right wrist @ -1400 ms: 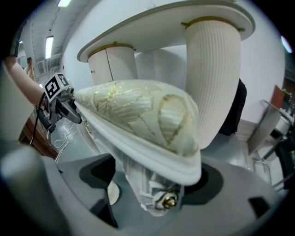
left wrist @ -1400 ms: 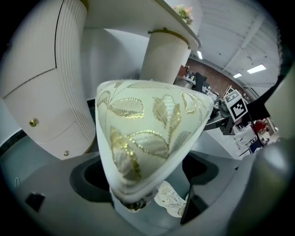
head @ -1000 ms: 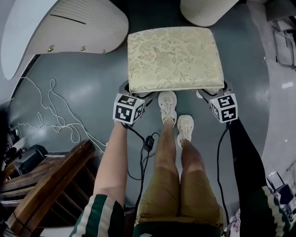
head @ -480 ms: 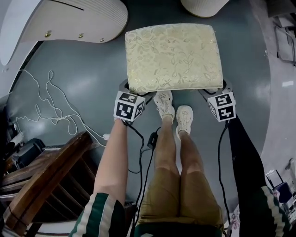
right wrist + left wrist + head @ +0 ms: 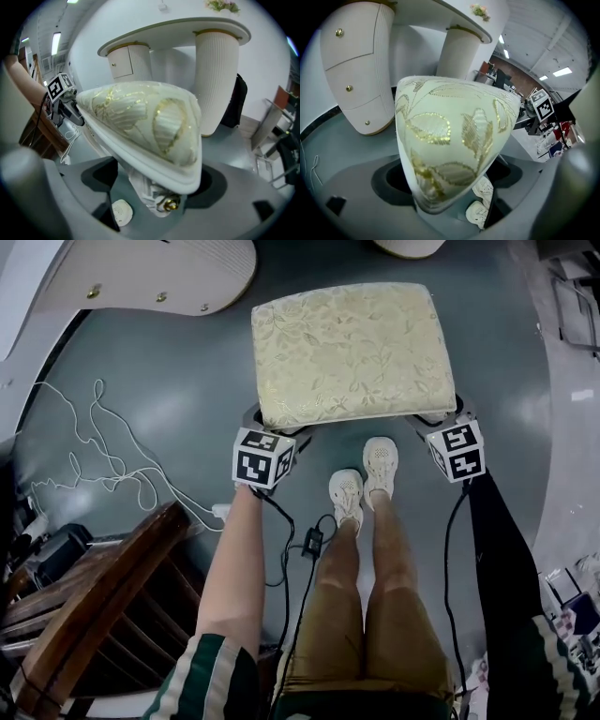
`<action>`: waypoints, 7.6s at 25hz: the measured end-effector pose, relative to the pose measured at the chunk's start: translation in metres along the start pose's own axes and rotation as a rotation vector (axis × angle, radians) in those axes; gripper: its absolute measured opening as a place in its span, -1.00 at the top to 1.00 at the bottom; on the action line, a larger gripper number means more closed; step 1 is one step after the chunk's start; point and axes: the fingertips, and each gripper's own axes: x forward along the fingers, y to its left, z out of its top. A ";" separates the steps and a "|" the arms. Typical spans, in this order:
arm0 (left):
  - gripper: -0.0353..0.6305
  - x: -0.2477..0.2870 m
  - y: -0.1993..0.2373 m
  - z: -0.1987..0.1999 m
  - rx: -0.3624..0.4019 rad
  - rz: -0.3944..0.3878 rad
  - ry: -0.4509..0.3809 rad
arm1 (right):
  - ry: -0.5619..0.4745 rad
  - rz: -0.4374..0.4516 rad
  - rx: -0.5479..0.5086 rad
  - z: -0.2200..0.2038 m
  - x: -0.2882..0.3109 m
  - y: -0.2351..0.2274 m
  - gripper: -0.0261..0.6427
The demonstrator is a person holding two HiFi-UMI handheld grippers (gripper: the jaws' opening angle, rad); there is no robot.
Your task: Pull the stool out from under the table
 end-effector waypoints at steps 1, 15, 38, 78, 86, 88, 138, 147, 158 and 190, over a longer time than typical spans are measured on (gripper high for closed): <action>-0.49 0.003 0.001 0.000 0.005 0.002 -0.002 | 0.005 -0.006 -0.004 -0.001 0.003 -0.002 -0.42; -0.48 0.005 0.008 0.004 0.017 -0.029 0.040 | 0.099 -0.042 0.014 -0.006 0.007 0.000 -0.42; -0.48 -0.012 0.007 0.010 -0.010 -0.047 0.079 | 0.194 0.007 0.085 -0.009 0.001 0.010 -0.42; -0.48 -0.024 0.001 0.012 -0.047 -0.009 0.150 | 0.243 0.073 0.102 -0.007 0.000 0.010 -0.42; -0.48 -0.024 -0.002 0.008 -0.068 -0.031 0.180 | 0.288 0.078 0.103 -0.009 -0.005 0.011 -0.42; -0.48 -0.025 -0.002 0.008 -0.077 -0.036 0.189 | 0.296 0.080 0.100 -0.008 -0.007 0.012 -0.42; -0.48 -0.038 -0.024 -0.010 -0.120 -0.193 0.606 | 0.682 0.088 0.197 -0.006 -0.043 0.005 -0.40; -0.46 -0.074 -0.015 -0.010 -0.059 -0.029 0.629 | 0.644 0.069 0.240 0.018 -0.087 -0.004 -0.45; -0.45 -0.145 -0.012 0.095 -0.145 0.124 0.511 | 0.487 0.052 0.292 0.138 -0.146 -0.032 -0.43; -0.38 -0.352 -0.029 0.547 -0.219 0.279 -0.160 | -0.120 -0.023 0.256 0.567 -0.313 -0.150 -0.39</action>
